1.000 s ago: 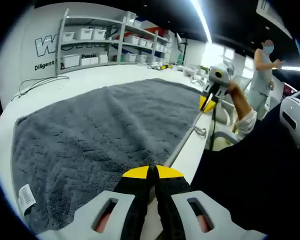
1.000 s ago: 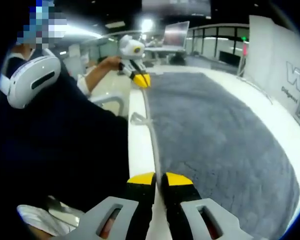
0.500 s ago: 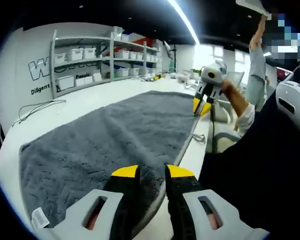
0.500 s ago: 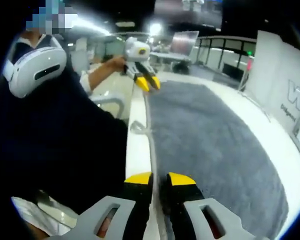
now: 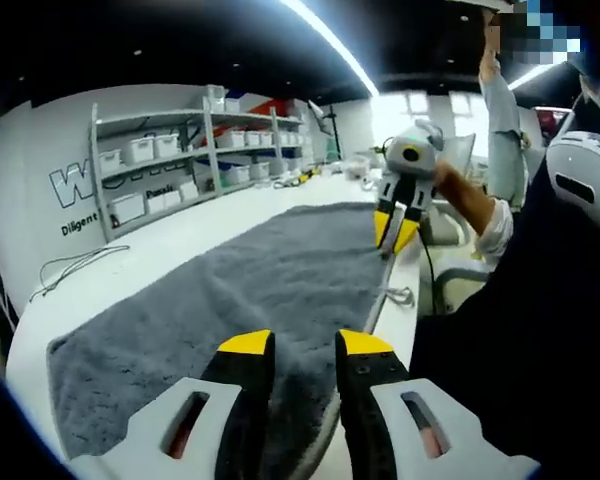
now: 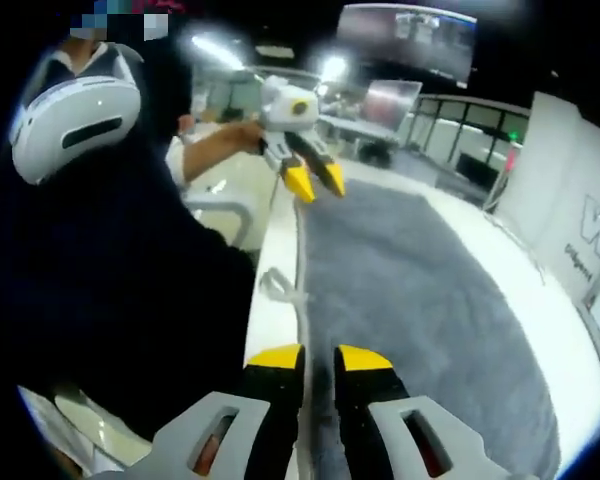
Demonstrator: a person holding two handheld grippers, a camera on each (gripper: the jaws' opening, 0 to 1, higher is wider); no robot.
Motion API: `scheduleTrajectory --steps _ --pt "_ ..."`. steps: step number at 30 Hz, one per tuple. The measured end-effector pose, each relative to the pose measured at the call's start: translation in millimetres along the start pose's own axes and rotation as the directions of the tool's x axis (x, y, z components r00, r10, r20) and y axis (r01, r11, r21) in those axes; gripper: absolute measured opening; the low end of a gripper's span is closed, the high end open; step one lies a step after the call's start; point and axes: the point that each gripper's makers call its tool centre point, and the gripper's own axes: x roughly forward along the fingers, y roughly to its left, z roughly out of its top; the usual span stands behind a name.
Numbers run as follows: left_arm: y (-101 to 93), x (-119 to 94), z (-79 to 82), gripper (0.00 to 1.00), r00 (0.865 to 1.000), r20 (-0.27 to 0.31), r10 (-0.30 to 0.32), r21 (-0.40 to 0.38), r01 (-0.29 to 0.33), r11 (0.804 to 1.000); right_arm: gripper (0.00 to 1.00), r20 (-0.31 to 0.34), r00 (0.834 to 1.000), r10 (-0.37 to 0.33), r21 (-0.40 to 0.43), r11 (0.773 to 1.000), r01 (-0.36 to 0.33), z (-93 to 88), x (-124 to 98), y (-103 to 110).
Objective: Open the folded towel by lifting each exposed corner and separating the folded layers until the towel lies flat within the target outline without major curled edges
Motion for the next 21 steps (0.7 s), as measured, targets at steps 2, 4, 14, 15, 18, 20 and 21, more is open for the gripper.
scheduleTrajectory --steps 2,4,14,15,18,20,21 --pt "-5.0 3 6.2 0.23 0.999 0.036 -0.019 -0.029 0.020 0.999 0.07 0.009 1.000 -0.002 -0.002 1.000 0.002 4.0 2 -1" --pt "-9.0 5 7.5 0.23 0.999 0.036 -0.033 -0.033 0.034 0.999 0.07 0.015 1.000 -0.005 -0.002 1.000 0.005 6.1 4 -1" --pt "-18.6 14 1.4 0.24 0.998 -0.002 -0.059 -0.030 0.059 0.998 0.06 -0.006 1.000 0.017 -0.022 1.000 -0.017 5.8 13 4" --pt "-18.3 14 1.8 0.24 0.998 0.000 -0.057 -0.027 0.057 0.998 0.06 -0.008 1.000 0.015 -0.026 1.000 -0.016 5.8 14 3" --pt "-21.2 16 2.2 0.24 0.998 -0.003 -0.066 -0.031 0.066 0.997 0.06 -0.005 1.000 0.025 -0.032 0.999 -0.025 7.4 16 5" --pt "-22.6 19 1.0 0.24 0.998 -0.015 -0.068 -0.031 0.068 0.997 0.06 -0.009 1.000 0.029 -0.043 0.999 -0.029 8.1 20 6" --pt "-22.8 20 0.3 0.24 0.998 -0.019 -0.068 -0.037 0.067 0.997 0.06 -0.010 0.999 0.031 -0.042 0.999 -0.031 8.3 21 6"
